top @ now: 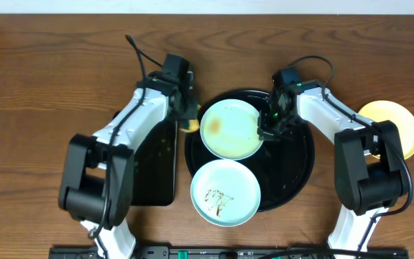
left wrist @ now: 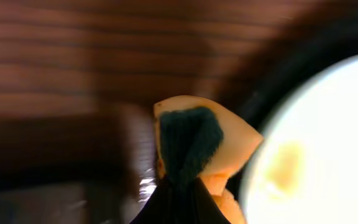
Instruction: Clean dirty plates on tray and stack at the side
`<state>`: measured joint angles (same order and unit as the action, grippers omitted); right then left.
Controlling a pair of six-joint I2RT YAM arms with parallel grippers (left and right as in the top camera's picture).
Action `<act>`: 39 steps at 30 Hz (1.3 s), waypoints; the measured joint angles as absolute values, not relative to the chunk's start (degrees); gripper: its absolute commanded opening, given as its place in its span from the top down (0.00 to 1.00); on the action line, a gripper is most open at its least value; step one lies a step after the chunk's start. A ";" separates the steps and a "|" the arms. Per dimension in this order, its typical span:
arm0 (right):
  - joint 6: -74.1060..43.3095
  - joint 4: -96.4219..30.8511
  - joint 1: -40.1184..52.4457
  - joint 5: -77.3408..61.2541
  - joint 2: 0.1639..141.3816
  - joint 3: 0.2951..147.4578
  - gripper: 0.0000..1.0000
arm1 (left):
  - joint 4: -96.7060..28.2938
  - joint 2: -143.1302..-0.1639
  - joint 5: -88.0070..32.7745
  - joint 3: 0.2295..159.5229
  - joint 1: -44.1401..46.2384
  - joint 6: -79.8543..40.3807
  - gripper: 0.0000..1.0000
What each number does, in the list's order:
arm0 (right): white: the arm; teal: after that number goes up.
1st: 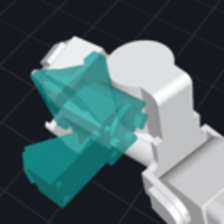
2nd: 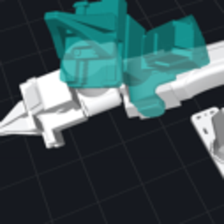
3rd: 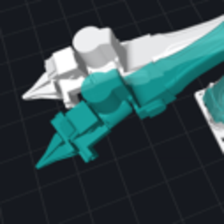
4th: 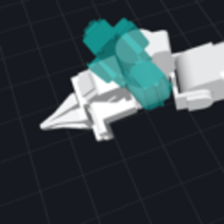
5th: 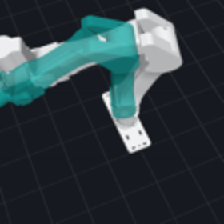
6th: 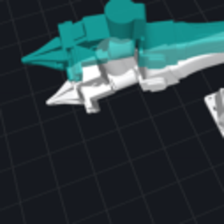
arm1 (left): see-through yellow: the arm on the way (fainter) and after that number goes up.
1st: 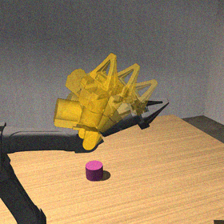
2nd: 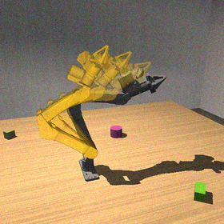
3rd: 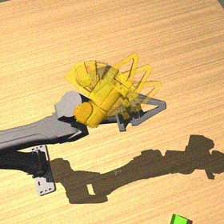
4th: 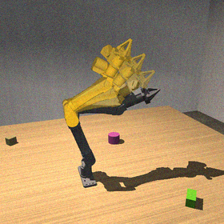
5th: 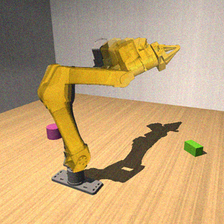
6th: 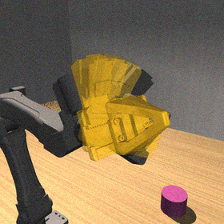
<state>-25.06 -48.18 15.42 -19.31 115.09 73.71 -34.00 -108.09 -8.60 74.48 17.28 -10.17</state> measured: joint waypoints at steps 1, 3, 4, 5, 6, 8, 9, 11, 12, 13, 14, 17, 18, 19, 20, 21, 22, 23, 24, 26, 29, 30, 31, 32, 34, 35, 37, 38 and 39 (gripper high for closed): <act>-24.95 -48.21 15.42 -19.25 115.09 73.71 0.99 | -34.63 -107.50 -6.72 74.46 17.02 -10.20 0.93; -24.86 -48.18 15.42 -19.09 115.09 73.71 0.99 | -35.53 -106.67 -4.58 74.43 16.91 -10.26 0.93; -24.75 -48.18 15.44 -18.98 115.09 73.73 0.99 | -36.25 -106.08 -3.62 74.39 16.95 -10.31 0.93; -24.73 -48.27 15.44 -18.83 115.09 73.78 0.99 | -36.86 -105.71 -3.09 74.37 17.04 -10.31 0.93; -24.71 -48.42 15.44 -18.63 115.09 73.91 0.99 | -37.56 -105.19 -2.61 74.35 17.10 -10.35 0.93; -24.51 -48.95 15.46 -17.52 115.09 74.37 0.99 | -39.20 -104.01 -2.00 74.32 17.15 -10.44 0.93; -24.38 -49.43 15.46 -16.45 115.09 74.72 0.99 | -39.92 -103.50 -1.56 74.32 17.15 -10.44 0.93; -24.16 -50.43 15.44 -13.54 115.09 75.66 0.99 | -40.69 -102.78 -1.04 74.32 17.15 -10.44 0.93; -23.90 -51.05 15.44 -11.62 115.02 76.20 0.99 | -40.97 -102.61 -0.86 74.32 17.12 -10.44 0.93; -23.77 -51.51 15.44 -10.04 114.96 76.60 0.99 | -41.12 -102.59 -0.80 74.32 17.15 -10.46 0.93; -23.62 -52.27 15.44 -7.92 114.78 77.12 0.98 | -41.30 -102.59 -0.67 74.32 17.15 -10.50 0.93; -23.07 -54.15 15.38 -1.63 113.56 78.26 0.99 | -41.78 -102.59 -0.58 74.30 17.15 -10.63 0.93; -22.92 -54.63 15.38 0.30 112.75 78.59 0.98 | -41.87 -102.59 -0.47 74.30 17.15 -10.68 0.93; -22.74 -54.76 15.40 1.80 111.87 78.83 0.99 | -41.98 -102.59 -0.45 74.30 17.08 -10.72 0.93; -22.46 -54.81 15.42 3.97 110.10 79.11 0.98 | -42.04 -102.59 -0.45 74.30 17.02 -10.85 0.93; -22.11 -54.85 15.46 5.87 108.25 79.35 0.99 | -42.06 -102.59 -0.47 74.28 16.86 -11.07 0.93; -21.82 -54.87 15.55 7.33 106.52 79.61 0.98 | -42.09 -102.59 -0.49 74.30 16.67 -11.33 0.93; -21.63 -54.83 15.66 8.69 104.71 79.90 0.98 | -42.22 -102.59 -0.56 74.28 16.43 -11.62 0.93; -21.41 -54.85 15.81 9.96 102.94 80.12 0.98 | -42.28 -102.59 -0.91 74.28 15.99 -11.77 0.93; -21.17 -55.16 16.45 12.36 99.15 80.36 0.98 | -42.54 -102.59 -1.41 74.28 14.87 -12.05 0.93; -20.67 -55.77 17.74 14.20 94.87 80.62 0.98 | -43.53 -102.59 -1.80 74.28 12.69 -12.69 0.93; -20.29 -55.90 18.22 14.68 93.71 80.64 0.98 | -43.88 -102.59 -1.87 74.28 11.86 -13.15 0.93; -20.05 -56.05 18.59 14.92 92.92 80.64 0.99 | -44.14 -102.59 -2.00 74.28 11.25 -13.34 0.93; -19.68 -56.27 19.07 15.38 92.16 80.64 0.98 | -44.62 -102.59 -2.17 74.28 10.41 -13.65 0.93; -18.96 -56.99 20.40 16.99 91.05 80.64 0.98 | -45.47 -102.59 -2.31 74.28 8.86 -14.04 0.93; -18.70 -57.52 21.21 18.02 90.70 80.64 0.98 | -45.93 -102.59 -2.44 74.28 8.10 -14.37 0.93; -18.15 -58.63 22.96 20.29 90.21 80.64 0.99 | -46.78 -102.59 -2.87 74.28 6.50 -14.85 0.93; -17.69 -59.18 24.08 21.21 90.02 80.64 0.99 | -47.03 -102.59 -3.07 74.28 5.85 -15.03 0.93; -17.45 -59.88 25.17 22.00 89.91 80.64 0.99 | -47.33 -102.59 -3.29 74.28 5.17 -15.07 0.93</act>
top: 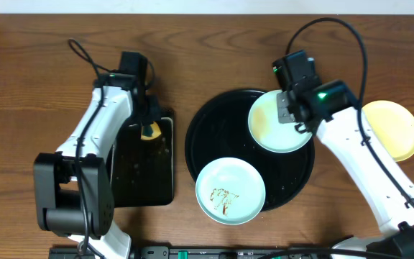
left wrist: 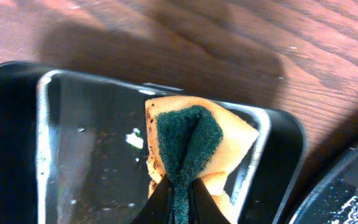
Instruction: Clean dirty plates on tray and stack at the side
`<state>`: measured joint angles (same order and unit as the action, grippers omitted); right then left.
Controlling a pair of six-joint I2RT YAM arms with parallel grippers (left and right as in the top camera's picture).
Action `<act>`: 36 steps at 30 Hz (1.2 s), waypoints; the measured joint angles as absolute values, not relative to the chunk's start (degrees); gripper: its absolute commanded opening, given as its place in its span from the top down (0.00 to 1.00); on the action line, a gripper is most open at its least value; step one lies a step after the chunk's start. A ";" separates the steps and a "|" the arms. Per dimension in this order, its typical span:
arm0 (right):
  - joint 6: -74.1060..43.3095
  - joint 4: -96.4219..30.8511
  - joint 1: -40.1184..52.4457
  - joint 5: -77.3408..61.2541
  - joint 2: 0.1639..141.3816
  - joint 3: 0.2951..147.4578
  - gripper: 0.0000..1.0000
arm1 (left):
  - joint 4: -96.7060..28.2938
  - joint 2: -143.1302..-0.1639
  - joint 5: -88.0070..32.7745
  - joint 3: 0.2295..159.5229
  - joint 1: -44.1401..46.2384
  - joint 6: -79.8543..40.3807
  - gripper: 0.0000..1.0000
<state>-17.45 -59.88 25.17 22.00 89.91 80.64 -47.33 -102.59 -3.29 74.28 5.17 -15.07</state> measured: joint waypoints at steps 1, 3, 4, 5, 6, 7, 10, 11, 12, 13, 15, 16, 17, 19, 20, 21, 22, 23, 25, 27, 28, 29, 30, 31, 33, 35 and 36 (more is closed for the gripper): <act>-17.43 -60.55 25.91 22.33 89.86 80.64 0.99 | -47.62 -102.59 -3.51 74.28 4.58 -15.09 0.93; -18.81 -62.26 27.29 22.33 89.86 80.64 0.99 | -47.86 -102.59 -4.03 74.28 3.62 -15.18 0.93; -20.27 -63.02 27.35 21.96 89.86 80.64 0.96 | -47.94 -102.59 -4.16 74.28 3.36 -15.16 0.93; -22.15 -63.72 27.18 21.85 89.86 80.64 0.83 | -48.05 -102.59 -4.27 74.28 3.25 -15.14 0.93; -24.47 -64.23 26.85 21.80 89.86 80.60 0.70 | -48.05 -102.59 -4.36 74.28 3.20 -15.11 0.93; -26.50 -64.58 26.28 21.65 89.86 80.47 0.62 | -48.05 -102.59 -4.43 74.28 3.20 -15.03 0.93; -31.07 -64.75 23.09 21.04 90.00 79.35 0.48 | -48.07 -102.59 -4.60 74.28 3.20 -14.98 0.93; -31.83 -64.69 21.65 20.64 90.24 78.89 0.42 | -48.05 -102.59 -4.62 74.26 3.20 -14.94 0.93; -32.23 -64.38 19.99 19.66 90.61 78.37 0.36 | -48.07 -102.59 -4.62 74.26 3.20 -14.87 0.93; -32.62 -63.96 18.37 18.81 91.18 77.76 0.32 | -48.05 -102.59 -4.62 74.24 3.20 -14.74 0.93; -32.62 -62.67 15.14 16.49 92.71 76.44 0.28 | -48.03 -102.59 -4.64 74.17 3.20 -14.55 0.93; -32.42 -61.84 13.89 15.22 93.51 75.81 0.28 | -48.05 -102.59 -4.64 74.11 3.20 -14.41 0.92; -32.23 -61.01 12.93 14.00 94.30 75.18 0.28 | -48.05 -102.59 -4.67 74.04 3.20 -14.22 0.92; -32.01 -59.40 11.94 11.68 95.70 73.82 0.27 | -48.10 -102.59 -4.78 73.93 3.20 -13.82 0.93; -31.99 -58.30 11.79 10.26 96.33 72.97 0.27 | -48.07 -102.59 -4.78 73.89 3.20 -13.63 0.93; -31.97 -57.49 11.79 9.04 96.95 72.14 0.27 | -48.07 -102.59 -4.80 73.89 3.20 -13.47 0.93; -31.99 -56.86 11.79 8.01 97.36 71.42 0.27 | -48.05 -102.59 -4.78 73.89 3.20 -13.45 0.93; -32.05 -56.16 11.81 7.05 97.71 70.67 0.27 | -48.05 -102.59 -4.80 73.89 3.20 -13.41 0.93; -32.51 -54.39 11.81 5.63 98.06 69.17 0.28 | -47.99 -102.59 -4.80 73.89 3.20 -13.23 0.92; -33.76 -52.21 11.81 4.32 98.08 67.40 0.28 | -47.88 -102.59 -4.80 73.89 3.20 -13.13 0.93; -34.61 -51.00 11.81 3.77 98.08 66.41 0.28 | -47.86 -102.59 -4.80 73.89 3.20 -13.06 0.93; -35.75 -49.65 11.81 3.29 98.08 65.28 0.30 | -47.83 -102.59 -4.78 73.89 3.20 -13.04 0.92; -37.01 -48.31 11.81 2.87 98.08 63.96 0.31 | -47.79 -102.59 -4.80 73.89 3.20 -13.04 0.93; -37.95 -47.72 11.81 2.59 98.08 62.98 0.32 | -47.79 -102.59 -4.80 73.89 3.20 -13.04 0.92; -40.56 -45.76 11.81 2.09 98.08 60.29 0.32 | -47.81 -102.59 -5.02 73.89 3.20 -12.97 0.93; -43.66 -44.16 11.81 1.69 98.08 57.63 0.32 | -47.77 -102.59 -5.37 73.89 3.20 -12.60 0.93; -45.28 -43.40 11.81 1.45 98.08 56.53 0.33 | -47.79 -102.59 -5.63 73.89 3.20 -12.45 0.92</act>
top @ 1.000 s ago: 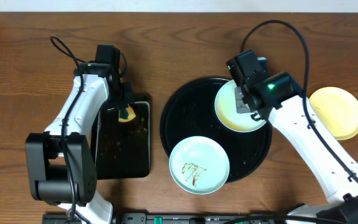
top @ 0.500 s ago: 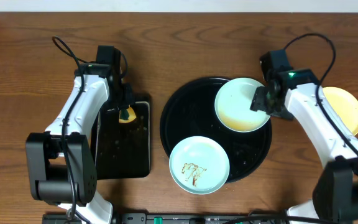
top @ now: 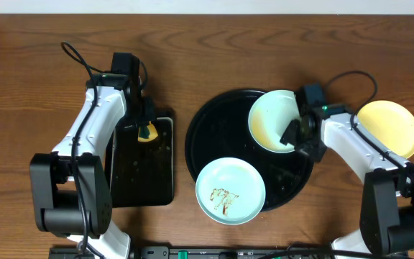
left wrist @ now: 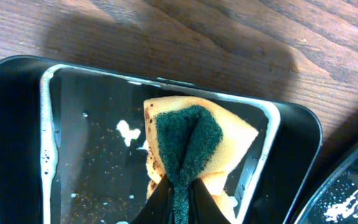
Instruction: Clean dirty plates on tray and stack at the side
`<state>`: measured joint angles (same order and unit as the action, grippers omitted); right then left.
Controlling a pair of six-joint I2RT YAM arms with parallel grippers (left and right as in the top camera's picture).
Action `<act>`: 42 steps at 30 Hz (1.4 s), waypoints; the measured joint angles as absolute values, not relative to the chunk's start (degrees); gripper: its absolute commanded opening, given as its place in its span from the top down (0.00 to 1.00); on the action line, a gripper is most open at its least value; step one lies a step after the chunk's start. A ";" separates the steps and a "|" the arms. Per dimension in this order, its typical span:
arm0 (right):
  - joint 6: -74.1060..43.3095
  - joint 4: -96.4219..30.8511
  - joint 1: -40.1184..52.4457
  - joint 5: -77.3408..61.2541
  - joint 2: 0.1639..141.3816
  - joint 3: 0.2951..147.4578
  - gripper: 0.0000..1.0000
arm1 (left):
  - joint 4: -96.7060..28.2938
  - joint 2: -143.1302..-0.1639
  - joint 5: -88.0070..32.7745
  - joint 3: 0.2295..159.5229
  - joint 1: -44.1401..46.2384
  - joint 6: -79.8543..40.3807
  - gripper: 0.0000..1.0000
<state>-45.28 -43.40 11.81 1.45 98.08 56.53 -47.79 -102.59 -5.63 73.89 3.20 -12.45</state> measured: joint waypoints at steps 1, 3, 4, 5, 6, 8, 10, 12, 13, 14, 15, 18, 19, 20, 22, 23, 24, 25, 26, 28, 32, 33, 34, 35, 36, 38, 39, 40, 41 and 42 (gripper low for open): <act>-47.20 -42.33 11.81 0.84 98.08 55.44 0.34 | -47.77 -102.59 -5.76 73.89 3.20 -12.19 0.92; -50.22 -40.14 11.86 -0.10 98.08 54.02 0.34 | -47.77 -102.59 -6.09 73.89 3.20 -11.97 0.92; -51.79 -38.85 11.86 -0.78 98.06 53.56 0.34 | -47.79 -102.59 -6.13 73.89 3.20 -11.94 0.92; -53.34 -37.69 11.86 -0.91 98.02 53.25 0.34 | -47.77 -102.59 -6.13 73.89 3.20 -11.94 0.92; -54.76 -36.36 11.86 -1.10 97.80 52.95 0.34 | -47.77 -102.59 -6.20 73.89 3.20 -11.92 0.92; -57.52 -33.78 11.79 -1.32 97.43 52.51 0.34 | -47.79 -102.59 -6.31 73.89 3.20 -11.92 0.92; -59.92 -32.71 11.79 -1.30 97.43 52.42 0.32 | -47.79 -102.59 -6.35 73.89 3.20 -11.92 0.92; -61.89 -32.23 11.79 -1.26 97.43 52.42 0.32 | -47.79 -102.59 -6.55 73.89 3.20 -11.92 0.92; -62.46 -32.05 11.79 -1.19 97.43 52.40 0.31 | -47.79 -102.59 -6.57 73.89 3.20 -11.92 0.92; -63.00 -31.77 11.79 -1.15 97.41 52.36 0.30 | -47.77 -102.59 -6.63 73.89 3.20 -11.92 0.92; -63.48 -31.20 11.79 -1.17 97.38 52.34 0.30 | -47.77 -102.59 -6.72 73.89 3.20 -11.92 0.92; -63.88 -28.53 11.79 -1.37 97.38 52.21 0.30 | -47.77 -102.59 -6.76 73.89 3.20 -11.92 0.92; -63.70 -27.22 11.79 -1.50 97.38 52.01 0.29 | -47.77 -102.59 -6.79 73.89 3.20 -11.92 0.92; -63.07 -25.65 11.81 -1.69 97.38 51.86 0.29 | -47.77 -102.59 -6.81 73.89 3.20 -11.92 0.91; -61.78 -23.29 11.88 -2.02 97.45 51.62 0.30 | -47.77 -102.59 -6.96 73.89 3.20 -11.90 0.92; -60.97 -22.41 11.97 -2.22 97.49 51.53 0.31 | -47.77 -102.59 -6.96 73.89 3.20 -11.92 0.92; -60.42 -21.91 12.05 -2.61 97.51 51.46 0.34 | -47.77 -102.59 -6.96 73.89 3.20 -11.92 0.92; -59.79 -21.28 12.25 -2.74 97.51 51.35 0.37 | -47.77 -102.59 -6.96 73.89 3.20 -11.90 0.92; -59.42 -20.86 12.47 -2.90 97.51 51.33 0.37 | -47.77 -102.59 -6.96 73.89 3.20 -11.90 0.92; -58.59 -19.03 12.80 -3.20 97.58 51.13 0.38 | -47.79 -102.59 -6.96 73.89 3.20 -11.90 0.92; -56.16 -15.03 13.23 -4.10 97.82 51.13 0.33 | -47.79 -102.59 -6.98 73.89 3.20 -11.90 0.92; -55.55 -14.57 13.39 -4.25 97.82 51.13 0.34 | -47.79 -102.59 -6.98 73.89 3.20 -11.92 0.91; -54.92 -14.28 13.67 -4.32 97.82 51.13 0.36 | -47.81 -102.59 -7.03 73.89 3.20 -11.92 0.91; -54.37 -14.26 14.04 -4.34 97.82 51.13 0.39 | -47.88 -102.59 -7.11 73.89 3.20 -11.92 0.92; -53.80 -14.28 14.46 -4.43 97.84 51.13 0.41 | -47.99 -102.59 -7.14 73.89 3.20 -11.90 0.92; -53.08 -14.44 15.14 -4.54 97.89 51.13 0.44 | -48.10 -102.59 -7.16 73.89 3.20 -11.90 0.91; -52.88 -14.46 15.46 -4.51 97.89 51.11 0.44 | -48.12 -102.59 -7.16 73.89 3.20 -11.90 0.92; -52.88 -14.44 15.64 -4.60 97.89 51.03 0.44 | -48.18 -102.59 -7.16 73.89 3.20 -11.90 0.92; -52.88 -14.44 15.68 -4.60 97.89 50.87 0.44 | -48.27 -102.59 -7.16 73.89 3.20 -11.90 0.92; -52.97 -14.39 15.66 -4.49 97.89 50.63 0.45 | -48.29 -102.59 -7.16 73.89 3.20 -11.90 0.91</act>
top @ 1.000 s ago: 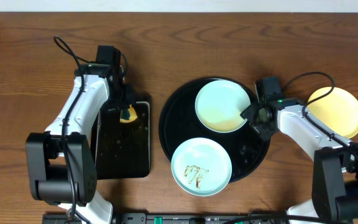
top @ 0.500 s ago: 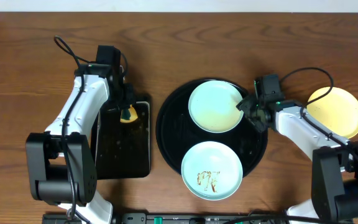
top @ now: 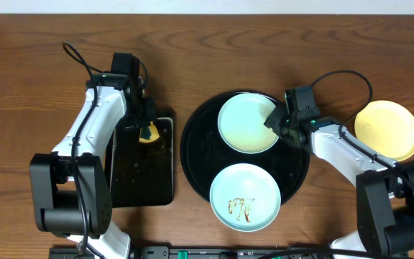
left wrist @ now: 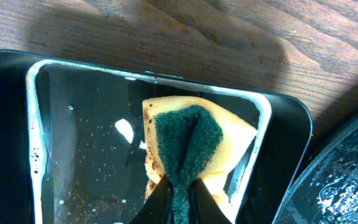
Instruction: Clean dirty plates on tray and stack at the side
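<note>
In the overhead view a round black tray (top: 297, 169) holds two pale plates. The upper plate (top: 244, 122) looks wiped. My right gripper (top: 274, 119) sits at its right rim, apparently shut on it. The lower plate (top: 246, 196) carries brown smears and overhangs the tray's front edge. My left gripper (left wrist: 179, 200) is shut on a folded yellow sponge (left wrist: 229, 140) with its green scouring side pinched inward. It holds the sponge over the black wash tub (left wrist: 73, 137), also seen from overhead as the tub (top: 142, 173) with the left gripper (top: 147, 131) above its far end.
A yellow plate (top: 390, 129) lies on the wooden table to the right of the tray. The tub holds speckled water. The tray's wet rim (left wrist: 347, 180) shows at the lower right of the left wrist view.
My right gripper and the upper plate have moved left, and the plate now lies flatter on the tray. The smeared plate sits further right. My left gripper still holds the sponge over the tub.
First the sponge was beside the stained upper plate, with my right gripper at that plate's rim. Then the sponge was over the tub and the plate was at the tray's right. Later the plate was tilted there, and now it rests at the tray's upper middle.
</note>
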`<state>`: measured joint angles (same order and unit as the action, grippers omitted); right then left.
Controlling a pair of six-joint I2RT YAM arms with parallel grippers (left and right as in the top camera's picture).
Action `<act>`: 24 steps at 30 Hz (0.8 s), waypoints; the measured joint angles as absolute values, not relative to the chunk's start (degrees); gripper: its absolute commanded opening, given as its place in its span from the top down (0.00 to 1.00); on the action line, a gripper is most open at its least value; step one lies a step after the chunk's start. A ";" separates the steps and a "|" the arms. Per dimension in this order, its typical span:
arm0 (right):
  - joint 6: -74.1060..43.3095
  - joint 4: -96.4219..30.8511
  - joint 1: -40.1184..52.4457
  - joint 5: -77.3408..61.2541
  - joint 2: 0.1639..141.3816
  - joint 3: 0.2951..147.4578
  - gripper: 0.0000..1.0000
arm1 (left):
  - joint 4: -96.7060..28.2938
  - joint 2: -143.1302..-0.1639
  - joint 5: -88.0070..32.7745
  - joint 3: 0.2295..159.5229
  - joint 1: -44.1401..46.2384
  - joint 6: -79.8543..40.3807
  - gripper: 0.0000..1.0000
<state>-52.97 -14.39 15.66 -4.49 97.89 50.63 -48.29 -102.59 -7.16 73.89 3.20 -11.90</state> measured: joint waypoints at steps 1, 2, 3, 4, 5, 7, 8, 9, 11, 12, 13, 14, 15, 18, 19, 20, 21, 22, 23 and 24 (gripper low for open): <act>-53.28 -14.22 15.66 -4.40 97.89 50.17 0.46 | -48.34 -102.59 -7.16 73.89 3.20 -11.90 0.91; -53.60 -13.87 15.62 -4.25 97.89 49.41 0.46 | -48.47 -102.59 -7.16 73.89 3.20 -11.90 0.91; -54.04 -13.32 15.62 -4.10 97.89 48.58 0.46 | -48.62 -102.59 -7.16 73.89 3.20 -11.90 0.91; -54.68 -12.10 15.62 -4.08 97.56 47.81 0.47 | -48.80 -102.59 -7.16 73.89 3.20 -11.90 0.91; -55.09 -11.14 15.62 -4.05 97.41 47.22 0.49 | -48.93 -102.59 -7.16 73.89 3.20 -11.90 0.91; -55.90 -8.49 15.59 -3.92 96.86 45.54 0.59 | -49.08 -102.59 -7.16 73.89 3.20 -11.90 0.92; -56.31 -7.29 15.57 -3.75 96.66 44.71 0.68 | -49.12 -102.59 -7.16 73.89 3.20 -11.90 0.91; -56.64 -6.20 15.44 -3.60 96.44 43.83 0.78 | -49.12 -102.59 -7.16 73.89 3.20 -11.90 0.91; -57.78 -3.53 15.29 -3.29 96.25 41.93 0.84 | -49.15 -102.59 -7.16 73.89 3.20 -11.90 0.91; -58.19 -2.15 15.27 -3.18 96.23 40.99 0.83 | -49.12 -102.59 -7.16 73.89 3.20 -11.90 0.91; -58.39 -1.19 15.22 -3.07 96.03 40.40 0.83 | -49.17 -102.59 -7.16 73.89 3.20 -11.90 0.90; -58.57 -0.49 15.20 -3.14 95.94 39.94 0.91 | -49.17 -102.59 -7.16 73.89 3.20 -11.90 0.91; -58.48 -0.12 15.22 -3.11 95.85 39.66 0.99 | -49.19 -102.59 -7.16 73.89 3.20 -11.90 0.90; -58.30 -0.12 15.18 -3.70 95.72 39.16 0.99 | -49.50 -102.59 -7.16 73.89 3.20 -11.90 0.91; -58.30 -0.08 15.20 -3.99 95.70 39.09 0.99 | -49.56 -102.59 -7.16 73.89 3.20 -11.92 0.90; -58.19 -0.05 15.20 -4.21 95.72 39.09 0.99 | -49.63 -102.59 -7.16 73.89 3.20 -11.92 0.90; -57.84 0.19 15.20 -4.34 95.72 39.07 0.98 | -49.69 -102.59 -7.16 73.89 3.20 -11.90 0.91; -57.32 0.54 15.20 -4.45 95.72 38.98 0.99 | -49.78 -102.59 -7.16 73.89 3.20 -11.92 0.90; -56.77 0.75 15.18 -4.51 95.72 38.87 0.99 | -49.87 -102.59 -7.16 73.89 3.20 -11.90 0.91; -56.42 0.82 15.18 -4.54 95.72 38.87 0.99 | -49.95 -102.59 -7.16 73.89 3.20 -11.90 0.90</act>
